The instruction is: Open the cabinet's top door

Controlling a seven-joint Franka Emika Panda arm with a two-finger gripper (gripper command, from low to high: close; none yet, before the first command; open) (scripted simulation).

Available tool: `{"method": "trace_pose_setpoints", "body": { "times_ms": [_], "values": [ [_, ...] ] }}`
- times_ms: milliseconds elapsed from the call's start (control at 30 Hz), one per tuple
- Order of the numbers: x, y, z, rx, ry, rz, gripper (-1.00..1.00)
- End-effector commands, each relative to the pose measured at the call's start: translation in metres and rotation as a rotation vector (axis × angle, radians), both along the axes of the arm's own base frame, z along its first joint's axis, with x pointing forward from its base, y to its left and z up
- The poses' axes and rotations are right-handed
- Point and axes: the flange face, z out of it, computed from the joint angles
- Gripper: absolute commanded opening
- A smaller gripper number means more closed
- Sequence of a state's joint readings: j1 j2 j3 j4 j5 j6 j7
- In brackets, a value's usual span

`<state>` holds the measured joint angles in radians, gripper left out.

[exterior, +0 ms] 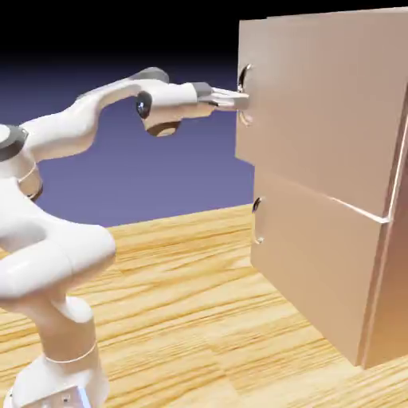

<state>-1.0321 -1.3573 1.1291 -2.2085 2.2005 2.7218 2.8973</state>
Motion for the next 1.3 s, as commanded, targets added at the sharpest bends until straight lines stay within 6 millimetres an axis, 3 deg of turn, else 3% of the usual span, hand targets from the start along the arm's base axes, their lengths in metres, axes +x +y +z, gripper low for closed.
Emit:
{"method": "trace_pose_setpoints", "body": {
  "times_ms": [0, 433, 667, 800, 933, 1267],
  "values": [
    [-0.008, -0.004, 0.000, -0.004, 0.000, 0.019, -1.00],
    [-0.107, -0.075, 0.000, -0.004, 0.000, 0.270, -1.00],
    [-0.163, -0.137, 0.000, -0.004, 0.000, 0.441, -1.00],
    [-0.184, -0.166, 0.000, -0.003, -0.001, 0.514, -1.00],
    [-0.191, -0.177, 0.000, -0.003, -0.001, 0.542, -1.00],
    [-0.229, -0.253, 0.000, -0.004, -0.001, 0.716, -1.00]
  ]
}}
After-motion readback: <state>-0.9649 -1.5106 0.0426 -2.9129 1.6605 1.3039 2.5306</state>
